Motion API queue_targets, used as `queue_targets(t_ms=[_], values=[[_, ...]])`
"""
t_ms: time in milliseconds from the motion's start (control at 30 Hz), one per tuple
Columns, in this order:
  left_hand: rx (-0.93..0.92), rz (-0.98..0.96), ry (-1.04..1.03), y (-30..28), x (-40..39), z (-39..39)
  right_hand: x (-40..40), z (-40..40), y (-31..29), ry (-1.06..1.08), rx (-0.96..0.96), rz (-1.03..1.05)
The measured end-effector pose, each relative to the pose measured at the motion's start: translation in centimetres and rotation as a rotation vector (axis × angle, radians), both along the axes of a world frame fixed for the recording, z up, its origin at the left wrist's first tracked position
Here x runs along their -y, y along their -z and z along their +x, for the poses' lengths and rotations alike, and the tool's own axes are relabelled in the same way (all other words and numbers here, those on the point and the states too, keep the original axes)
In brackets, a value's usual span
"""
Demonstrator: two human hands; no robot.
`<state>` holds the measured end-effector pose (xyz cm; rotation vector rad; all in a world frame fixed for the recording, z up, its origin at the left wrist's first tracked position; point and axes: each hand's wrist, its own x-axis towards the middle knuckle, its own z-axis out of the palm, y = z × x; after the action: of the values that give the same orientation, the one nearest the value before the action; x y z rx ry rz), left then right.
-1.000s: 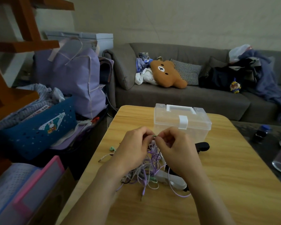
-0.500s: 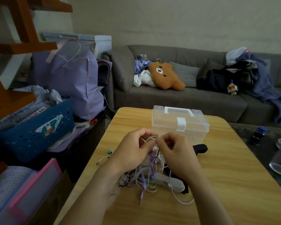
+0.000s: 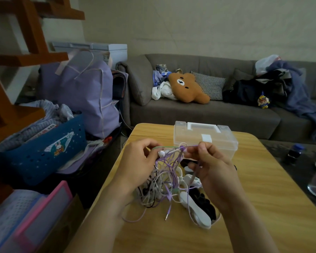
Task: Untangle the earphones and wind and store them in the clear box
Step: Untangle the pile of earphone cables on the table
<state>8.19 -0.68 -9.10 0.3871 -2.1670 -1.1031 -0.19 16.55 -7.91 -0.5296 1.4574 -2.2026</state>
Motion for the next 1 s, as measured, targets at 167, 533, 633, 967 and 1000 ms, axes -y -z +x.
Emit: queue_targets(t_ms=[167,533,633,967,1000], values=[[0.017,0.020,-0.006,-0.1,-0.2,0.0,0.1,0.0,0.2,0.061,-0.141,0.123],[0.029,0.122,0.374,-0.5,-2.5,0.0,-0.3,0.3,-0.6,0.008,-0.433,0.231],[0.066,0.008,0.320,0.5,-2.4,-0.7,0.1,0.1,-0.4,0.129,-0.455,0.239],[0.118,-0.049,0.228,1.2,-1.4,-0.9,-0.9,-0.2,-1.8,0.322,-0.499,0.120],[0.100,-0.036,0.227,1.2,-1.3,-0.9,-0.9,-0.2,-1.9,0.338,-0.491,0.091]])
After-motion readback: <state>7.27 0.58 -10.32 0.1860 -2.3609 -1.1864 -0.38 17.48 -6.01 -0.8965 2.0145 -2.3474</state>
